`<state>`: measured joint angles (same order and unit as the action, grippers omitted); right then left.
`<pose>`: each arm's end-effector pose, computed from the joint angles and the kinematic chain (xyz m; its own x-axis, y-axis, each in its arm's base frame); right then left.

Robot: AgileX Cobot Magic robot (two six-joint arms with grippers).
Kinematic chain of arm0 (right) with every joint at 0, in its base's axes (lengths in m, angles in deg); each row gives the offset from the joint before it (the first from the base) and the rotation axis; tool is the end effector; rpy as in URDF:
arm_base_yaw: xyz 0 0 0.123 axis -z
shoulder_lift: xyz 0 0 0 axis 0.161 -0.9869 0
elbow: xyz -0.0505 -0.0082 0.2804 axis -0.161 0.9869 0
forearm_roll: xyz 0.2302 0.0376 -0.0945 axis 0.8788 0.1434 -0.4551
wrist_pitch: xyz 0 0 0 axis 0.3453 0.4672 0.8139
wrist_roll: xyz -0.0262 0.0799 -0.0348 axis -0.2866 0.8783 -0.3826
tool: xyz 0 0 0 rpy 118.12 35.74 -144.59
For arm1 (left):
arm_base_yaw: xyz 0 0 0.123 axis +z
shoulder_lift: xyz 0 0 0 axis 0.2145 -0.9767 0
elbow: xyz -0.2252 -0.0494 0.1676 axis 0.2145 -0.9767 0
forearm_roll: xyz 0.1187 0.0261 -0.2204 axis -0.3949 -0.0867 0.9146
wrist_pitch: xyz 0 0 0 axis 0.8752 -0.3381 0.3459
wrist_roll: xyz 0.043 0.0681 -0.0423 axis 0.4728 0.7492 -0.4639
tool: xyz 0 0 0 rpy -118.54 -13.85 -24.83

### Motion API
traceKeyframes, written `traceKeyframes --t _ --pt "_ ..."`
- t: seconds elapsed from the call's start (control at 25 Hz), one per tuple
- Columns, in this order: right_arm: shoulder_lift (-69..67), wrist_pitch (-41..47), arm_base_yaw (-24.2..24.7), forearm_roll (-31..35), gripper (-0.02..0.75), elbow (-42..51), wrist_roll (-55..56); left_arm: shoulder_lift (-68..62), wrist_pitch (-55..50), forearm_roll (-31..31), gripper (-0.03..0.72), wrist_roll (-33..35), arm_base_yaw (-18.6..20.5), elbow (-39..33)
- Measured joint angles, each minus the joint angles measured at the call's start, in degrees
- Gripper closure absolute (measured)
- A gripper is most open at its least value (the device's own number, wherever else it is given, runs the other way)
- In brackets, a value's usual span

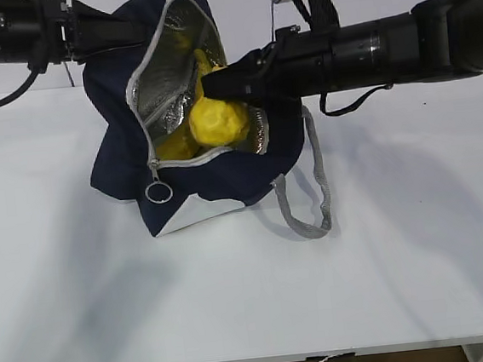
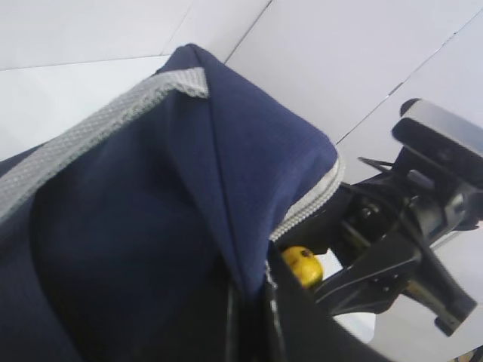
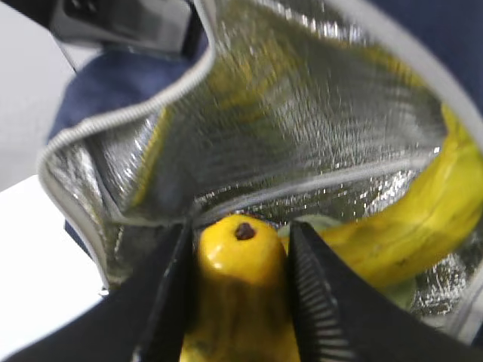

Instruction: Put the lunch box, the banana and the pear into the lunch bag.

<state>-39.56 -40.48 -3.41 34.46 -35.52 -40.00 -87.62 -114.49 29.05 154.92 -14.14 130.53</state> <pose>0.4000 0.1569 0.2392 -0.3032 -0.0965 -0.9480 -0.8220 0.5299 0.2089 0.4255 -0.0967 0.2648 -0.6377 -0.0641 -0.7676 0.7021 0.3616 -0.6134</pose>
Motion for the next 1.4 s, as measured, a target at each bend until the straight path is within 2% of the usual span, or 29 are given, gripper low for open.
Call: traceKeyframes --t 0.52,0.76,1.0,1.4 --pt "-3.6 -0.8 -0.5 0.0 0.434 0.0 0.9 0.0 0.0 0.0 0.689 0.0 0.0 0.0" --pt "-3.7 -0.6 -0.5 0.1 0.384 -0.1 2.0 0.0 0.0 0.0 0.689 0.0 0.0 0.0" --pt "-3.7 0.0 -0.5 0.2 0.373 -0.1 2.5 0.0 0.0 0.0 0.689 0.0 0.0 0.0" --pt "-3.7 4.7 -0.5 1.8 0.372 -1.0 3.3 0.0 0.0 0.0 0.689 0.0 0.0 0.0"
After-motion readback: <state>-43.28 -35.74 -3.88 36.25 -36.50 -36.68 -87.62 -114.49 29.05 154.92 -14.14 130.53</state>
